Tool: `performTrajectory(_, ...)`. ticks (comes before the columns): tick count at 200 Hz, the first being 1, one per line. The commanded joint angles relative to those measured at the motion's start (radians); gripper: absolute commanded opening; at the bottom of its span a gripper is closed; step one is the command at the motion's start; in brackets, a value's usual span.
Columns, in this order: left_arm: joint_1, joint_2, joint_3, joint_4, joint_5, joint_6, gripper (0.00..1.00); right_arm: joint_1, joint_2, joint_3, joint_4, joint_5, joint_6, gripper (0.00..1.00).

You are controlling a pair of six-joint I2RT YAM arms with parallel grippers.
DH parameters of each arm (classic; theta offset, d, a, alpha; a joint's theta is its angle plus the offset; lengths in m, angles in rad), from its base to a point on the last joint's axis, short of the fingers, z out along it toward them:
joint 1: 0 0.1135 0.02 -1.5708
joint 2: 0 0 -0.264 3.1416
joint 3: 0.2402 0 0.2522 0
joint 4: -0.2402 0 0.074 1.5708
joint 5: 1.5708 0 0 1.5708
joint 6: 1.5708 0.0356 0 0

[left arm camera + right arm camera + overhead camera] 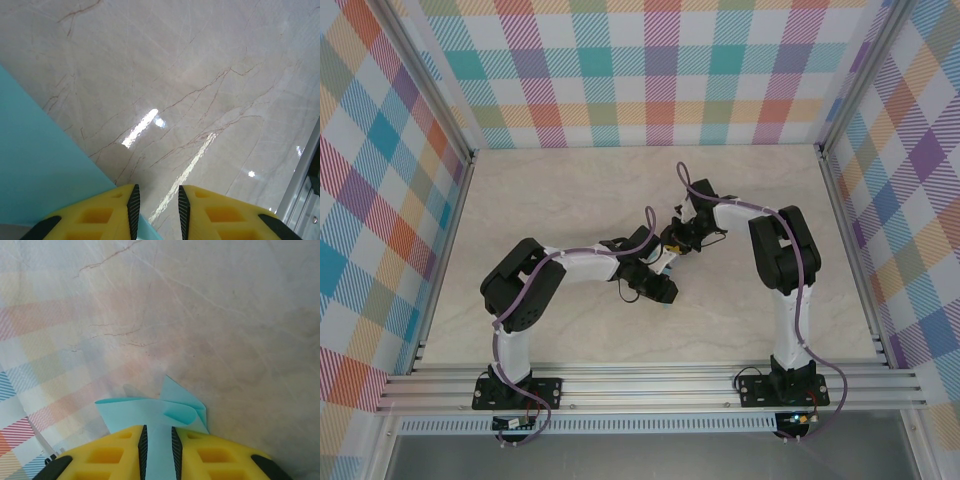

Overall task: Fold a paper plane with a square sheet of paper (fold left side to right side)
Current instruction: Fold the wing for the fifth time at the center of the table.

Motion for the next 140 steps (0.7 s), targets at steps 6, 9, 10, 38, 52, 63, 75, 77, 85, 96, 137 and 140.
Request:
performTrajectory(6,-0.026,-0.016,-0.03,-0.096,0.005,0.005,0.29,0.007,0.06,-0.023,-0.097,0.134,-0.024,0.23)
performTrajectory(9,-0.025,-0.016,-0.031,-0.095,0.005,0.005,0.28,0.007,0.055,-0.025,-0.09,0.137,-0.025,0.23)
performTrajectory(10,-0.025,-0.015,-0.031,-0.094,0.005,0.004,0.28,0.008,0.052,-0.025,-0.088,0.138,-0.025,0.23)
performTrajectory(38,-0.026,-0.015,-0.035,-0.091,-0.002,0.004,0.28,-0.009,-0.033,-0.038,-0.043,0.159,-0.016,0.24)
performTrajectory(52,-0.026,-0.019,-0.041,-0.082,-0.006,0.002,0.28,-0.024,-0.083,-0.048,-0.026,0.161,-0.009,0.25)
performTrajectory(63,-0.026,-0.021,-0.049,-0.072,-0.007,-0.001,0.28,-0.042,-0.123,-0.066,-0.002,0.159,-0.001,0.26)
performTrajectory(75,-0.026,-0.024,-0.057,-0.071,-0.007,-0.004,0.27,-0.063,-0.167,-0.09,0.027,0.149,0.006,0.31)
performTrajectory(77,-0.026,-0.025,-0.058,-0.07,-0.006,-0.004,0.27,-0.067,-0.173,-0.095,0.03,0.148,0.008,0.32)
performTrajectory(85,-0.025,-0.025,-0.061,-0.071,-0.005,-0.004,0.27,-0.077,-0.202,-0.114,0.048,0.143,0.012,0.34)
performTrajectory(96,-0.025,-0.026,-0.065,-0.042,-0.006,-0.004,0.27,-0.09,-0.242,-0.144,0.071,0.138,0.014,0.36)
performTrajectory(137,-0.027,-0.029,-0.065,-0.033,-0.005,-0.004,0.26,-0.098,-0.335,-0.262,0.132,0.05,0.013,0.25)
performTrajectory(140,-0.025,-0.029,-0.063,-0.034,-0.005,-0.003,0.26,-0.097,-0.338,-0.273,0.134,0.036,0.014,0.22)
